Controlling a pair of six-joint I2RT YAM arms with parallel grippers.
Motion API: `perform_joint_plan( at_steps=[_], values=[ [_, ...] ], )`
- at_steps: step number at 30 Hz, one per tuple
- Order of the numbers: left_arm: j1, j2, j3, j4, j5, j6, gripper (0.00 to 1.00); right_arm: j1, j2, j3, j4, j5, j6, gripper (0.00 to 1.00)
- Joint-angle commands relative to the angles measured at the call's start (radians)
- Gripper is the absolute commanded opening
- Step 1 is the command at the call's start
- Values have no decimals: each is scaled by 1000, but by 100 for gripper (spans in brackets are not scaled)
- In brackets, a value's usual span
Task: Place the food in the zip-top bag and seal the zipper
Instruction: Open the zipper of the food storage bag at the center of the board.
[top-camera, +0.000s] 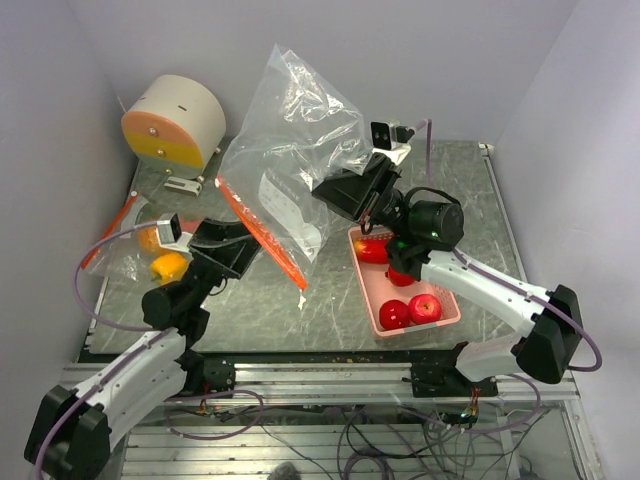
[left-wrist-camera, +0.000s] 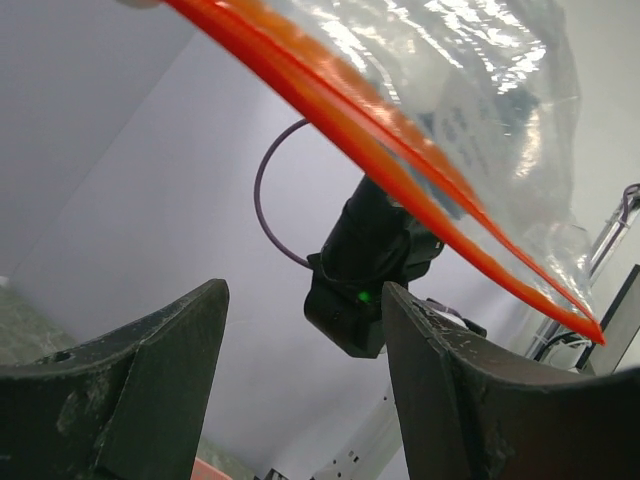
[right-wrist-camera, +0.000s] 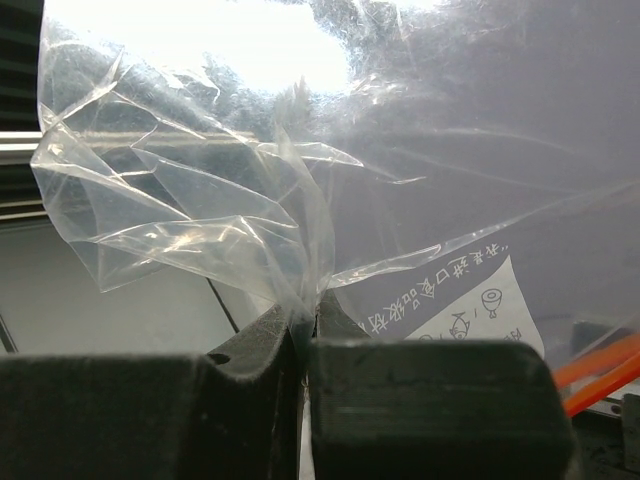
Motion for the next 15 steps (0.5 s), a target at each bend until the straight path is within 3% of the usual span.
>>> perform_joint_plan(
  at_steps=[1,5,15],
  values=[
    [7,68,38,233,18,-42,73,-5,4,5,36,0,10,0],
    [7,82,41,309,26,-67,73,-4,2,-5,36,4,11,0],
    [7,21,79,240,38,-39,75,-4,-1,-23,31,10,7,0]
  ],
)
